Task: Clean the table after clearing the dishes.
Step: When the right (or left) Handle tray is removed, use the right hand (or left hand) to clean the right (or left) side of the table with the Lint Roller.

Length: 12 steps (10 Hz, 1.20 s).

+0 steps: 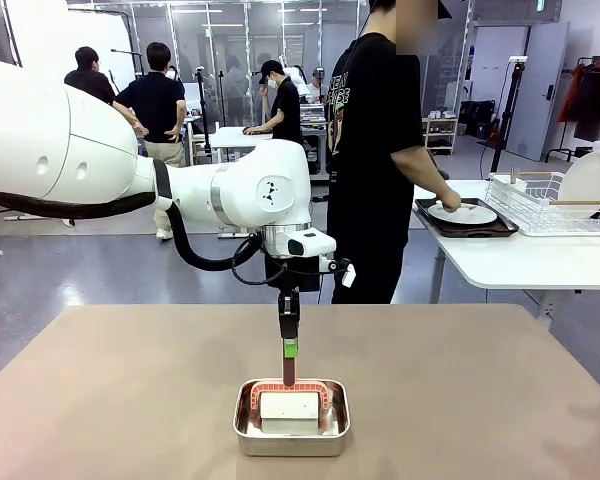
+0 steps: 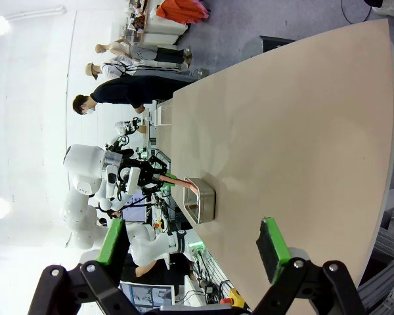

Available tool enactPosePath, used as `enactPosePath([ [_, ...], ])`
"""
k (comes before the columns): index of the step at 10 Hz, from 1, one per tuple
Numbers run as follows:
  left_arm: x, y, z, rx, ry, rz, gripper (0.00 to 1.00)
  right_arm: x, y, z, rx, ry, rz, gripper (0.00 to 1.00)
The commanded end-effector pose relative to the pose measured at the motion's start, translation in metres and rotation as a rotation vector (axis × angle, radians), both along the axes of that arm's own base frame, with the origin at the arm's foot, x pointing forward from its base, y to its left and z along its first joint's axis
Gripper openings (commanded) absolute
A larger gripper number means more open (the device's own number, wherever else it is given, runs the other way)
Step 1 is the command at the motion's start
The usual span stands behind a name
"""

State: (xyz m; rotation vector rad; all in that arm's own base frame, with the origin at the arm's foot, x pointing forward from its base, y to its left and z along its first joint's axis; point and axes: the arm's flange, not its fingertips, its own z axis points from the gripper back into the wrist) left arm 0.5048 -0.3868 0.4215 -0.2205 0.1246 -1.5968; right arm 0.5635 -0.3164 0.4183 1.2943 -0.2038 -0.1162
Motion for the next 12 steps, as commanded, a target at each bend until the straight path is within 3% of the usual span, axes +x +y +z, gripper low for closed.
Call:
enactPosePath([
  [1,-0.012,0.01,0.002,-0.001,0.009,-0.014,0.04,-0.001,0.001,0.002,-0.001,-0.003,0.0,1.0],
  [2,-0.014,0.009,0.007,-0.002,0.007,-0.014,0.06,-0.001,0.001,0.002,-0.001,-0.003,0.0,1.0],
  [3,-0.017,0.009,0.011,0.004,0.003,-0.007,0.0,-0.001,0.001,0.002,-0.001,-0.003,0.0,1.0],
  [4,-0.02,0.009,0.018,0.013,0.006,0.003,0.0,-0.001,0.001,0.002,-0.001,-0.003,0.0,1.0],
  [8,-0.037,0.004,0.067,0.045,-0.065,0.062,0.0,-0.001,0.001,0.002,-0.001,-0.003,0.0,1.0],
  [10,-0.033,0.005,0.095,0.052,-0.111,0.101,0.0,-0.001,0.001,0.002,-0.001,-0.003,0.0,1.0],
  [12,-0.029,0.002,0.109,0.073,-0.109,0.115,0.0,-0.001,0.001,0.002,-0.001,-0.003,0.0,1.0],
])
